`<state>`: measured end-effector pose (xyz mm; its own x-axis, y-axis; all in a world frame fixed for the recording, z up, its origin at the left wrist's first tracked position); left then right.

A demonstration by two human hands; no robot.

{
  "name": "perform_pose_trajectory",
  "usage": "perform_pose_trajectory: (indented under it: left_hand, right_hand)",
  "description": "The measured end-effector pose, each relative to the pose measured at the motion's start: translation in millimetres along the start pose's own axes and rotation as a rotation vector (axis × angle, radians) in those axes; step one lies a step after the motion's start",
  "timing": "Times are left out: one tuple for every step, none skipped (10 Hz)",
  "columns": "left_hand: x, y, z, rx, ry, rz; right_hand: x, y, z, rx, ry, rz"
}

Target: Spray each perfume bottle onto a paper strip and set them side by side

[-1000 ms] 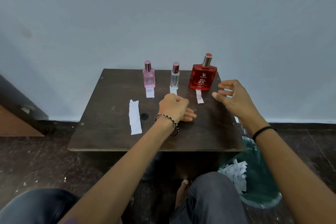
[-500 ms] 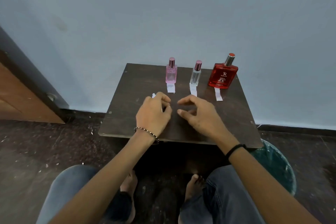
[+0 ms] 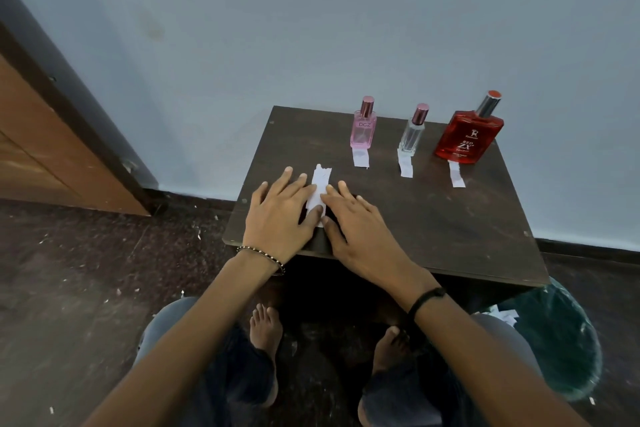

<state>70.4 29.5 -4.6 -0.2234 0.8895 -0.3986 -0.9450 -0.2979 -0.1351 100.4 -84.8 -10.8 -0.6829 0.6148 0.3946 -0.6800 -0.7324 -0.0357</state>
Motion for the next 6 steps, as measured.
perform_pose_trajectory:
  left_hand:
    - [13, 2, 7, -0.025, -0.012, 0.019]
    - [27, 5, 16, -0.071, -0.015, 0.051]
    - [38, 6, 21, -0.081, -0.001, 0.092]
    - [44, 6, 23, -0.07, -0.002, 0.11]
    - [42, 8, 26, -0.077, 0.031, 0.113]
    - [31, 12, 34, -0.114, 0.078, 0.066]
  right_hand:
    - [14, -8, -3, -0.005, -0.02, 0.022]
    - [27, -18, -9, 0.005, -0.038, 0.042]
    - [38, -26, -14, 0.026, -0.041, 0.051]
    - [41, -29, -17, 0.046, -0.039, 0.053]
    - [42, -25, -14, 0.057, -0.061, 0.056]
    - [39, -15, -2, 0.028, -0.103, 0.026]
Point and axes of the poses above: each hand's wrist, its own y-axis away from the middle knuckle, its own z-axis out of the back of the hand, x = y × z, the point moved 9 cm from there along -y, towards the middle knuckle, and after that the axes turned 5 degrees about y, right-handed, at the moved point
